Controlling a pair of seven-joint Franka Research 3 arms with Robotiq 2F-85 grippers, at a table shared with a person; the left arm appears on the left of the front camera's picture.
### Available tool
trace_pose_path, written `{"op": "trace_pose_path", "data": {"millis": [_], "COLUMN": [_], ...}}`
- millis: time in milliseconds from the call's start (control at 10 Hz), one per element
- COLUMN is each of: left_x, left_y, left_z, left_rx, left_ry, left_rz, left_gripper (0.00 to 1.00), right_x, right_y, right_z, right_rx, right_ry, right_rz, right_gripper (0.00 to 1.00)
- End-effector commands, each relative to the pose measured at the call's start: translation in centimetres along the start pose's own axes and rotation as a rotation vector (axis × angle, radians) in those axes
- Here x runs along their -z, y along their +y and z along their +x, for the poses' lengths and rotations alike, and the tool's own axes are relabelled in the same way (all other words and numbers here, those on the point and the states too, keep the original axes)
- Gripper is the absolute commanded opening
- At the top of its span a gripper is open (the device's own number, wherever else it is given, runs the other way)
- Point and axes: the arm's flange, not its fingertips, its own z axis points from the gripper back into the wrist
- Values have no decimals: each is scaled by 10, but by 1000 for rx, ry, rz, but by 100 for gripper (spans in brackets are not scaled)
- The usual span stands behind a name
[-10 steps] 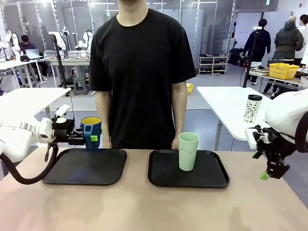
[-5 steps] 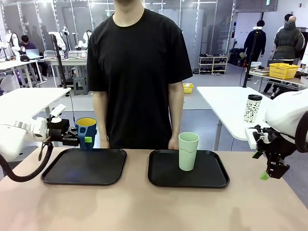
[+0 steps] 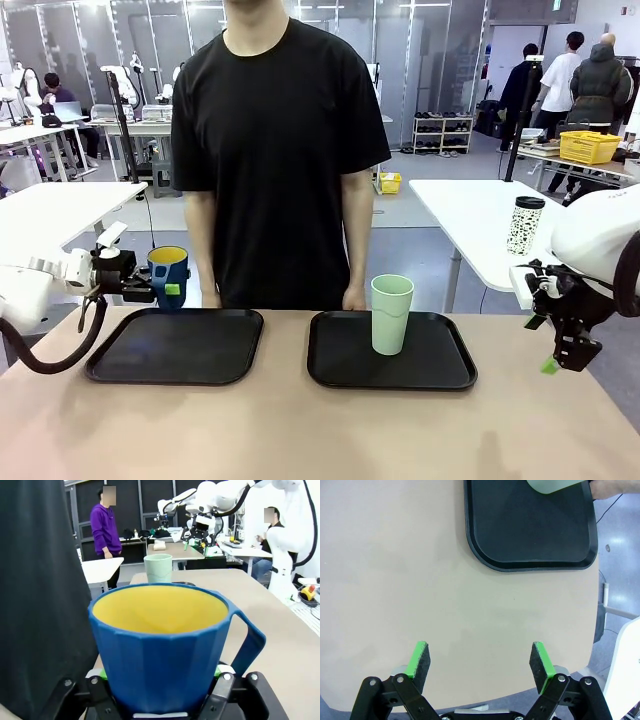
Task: Sort and store the cups by type.
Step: Pick up the Handle plastic cup and place it into the empty Flat Tray.
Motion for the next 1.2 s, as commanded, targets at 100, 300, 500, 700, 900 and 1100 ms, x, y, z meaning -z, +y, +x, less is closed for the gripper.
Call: {"op": "trace_pose_path", "data": {"millis": [100,300,500,700,900,1100], "left_x": [-8,-13,-19,-20,-19,-18], "left_y": [24,29,33,36,39,41], "left_z": [-14,-28,-44,-60,-74,-84], "left_rx": [30,19,20,2,-13,-31], "left_ry": [-43,-66,-63,-66,-63,-63], "left_rz": [-23,-37,-28,-68,-80,-76], "left_gripper": [71,71,71,71,71,71], "right_x": [0,0,0,0,0,0], "right_y": [2,2,2,2,2,2], "right_z": [0,0,0,0,0,0], "right_rx": [8,8,8,8,8,8], "right_ry": [12,12,12,12,12,12], "right_rz": [-9,-9,-9,-9,-9,-9], "right_gripper": [100,100,100,100,100,100]}}
